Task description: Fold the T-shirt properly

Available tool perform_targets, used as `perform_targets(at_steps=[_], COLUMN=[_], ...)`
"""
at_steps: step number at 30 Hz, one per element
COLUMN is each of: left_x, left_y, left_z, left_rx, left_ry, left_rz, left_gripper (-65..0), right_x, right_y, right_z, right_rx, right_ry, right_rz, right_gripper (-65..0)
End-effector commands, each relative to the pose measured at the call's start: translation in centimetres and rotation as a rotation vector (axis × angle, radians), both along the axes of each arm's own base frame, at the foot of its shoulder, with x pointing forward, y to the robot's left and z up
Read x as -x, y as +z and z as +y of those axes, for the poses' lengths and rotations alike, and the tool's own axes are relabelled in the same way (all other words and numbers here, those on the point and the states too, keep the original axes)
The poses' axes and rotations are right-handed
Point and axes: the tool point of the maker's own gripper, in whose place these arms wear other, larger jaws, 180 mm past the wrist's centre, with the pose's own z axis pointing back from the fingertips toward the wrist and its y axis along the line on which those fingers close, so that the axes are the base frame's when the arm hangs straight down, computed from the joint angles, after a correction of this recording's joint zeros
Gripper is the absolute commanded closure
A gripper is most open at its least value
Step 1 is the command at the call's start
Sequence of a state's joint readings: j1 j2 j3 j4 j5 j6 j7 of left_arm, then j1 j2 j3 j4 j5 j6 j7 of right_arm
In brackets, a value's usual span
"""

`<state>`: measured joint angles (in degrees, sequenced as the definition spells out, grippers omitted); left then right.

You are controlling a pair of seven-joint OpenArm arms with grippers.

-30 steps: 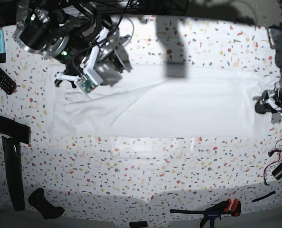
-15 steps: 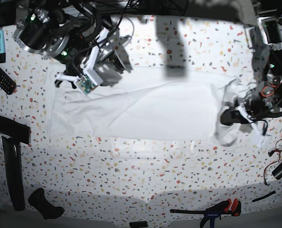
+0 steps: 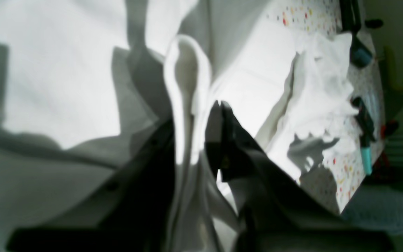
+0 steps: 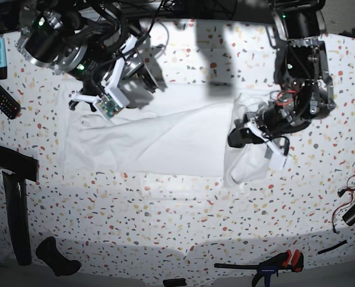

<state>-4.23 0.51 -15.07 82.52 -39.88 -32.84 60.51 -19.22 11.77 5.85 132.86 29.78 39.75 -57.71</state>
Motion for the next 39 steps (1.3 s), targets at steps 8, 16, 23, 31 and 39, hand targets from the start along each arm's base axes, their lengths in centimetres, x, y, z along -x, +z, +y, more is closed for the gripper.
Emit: perform_targets(at_steps=[8,16,23,31,39], left_x=[-1.6,-1.7,-1.8,-1.7,-1.6], left_y=[2.8,3.5,3.6,8.2,6.3], left_z=[-0.1,-0.4,-0.4,-2.0,-0.4], left_rx=[0.072,0.120,0.124,0.412,0.244], left_ry=[0.024,0.027,0.028,0.010,-0.024], left_rz=[-0.087,-0.101,-0.102,-0.160,-0.163], left_gripper=[0.0,0.0,-13.1,-26.9,-26.9], right_x=[-0.1,-0.1,-0.1,-0.4,-4.0], right_y=[1.1,1.1,1.1,1.3,3.6], right_z=[0.4,0.4,0.4,0.2,-5.1], right_rx=[-0.023,-0.023,-0.023,-0.014,0.017], right_ry=[0.016,0.015,0.015,0.010,-0.220], right_rz=[-0.041,-0.042,-0.042,-0.054,-0.141], right_gripper=[-30.6,-30.6,-30.6,-30.6,-30.6])
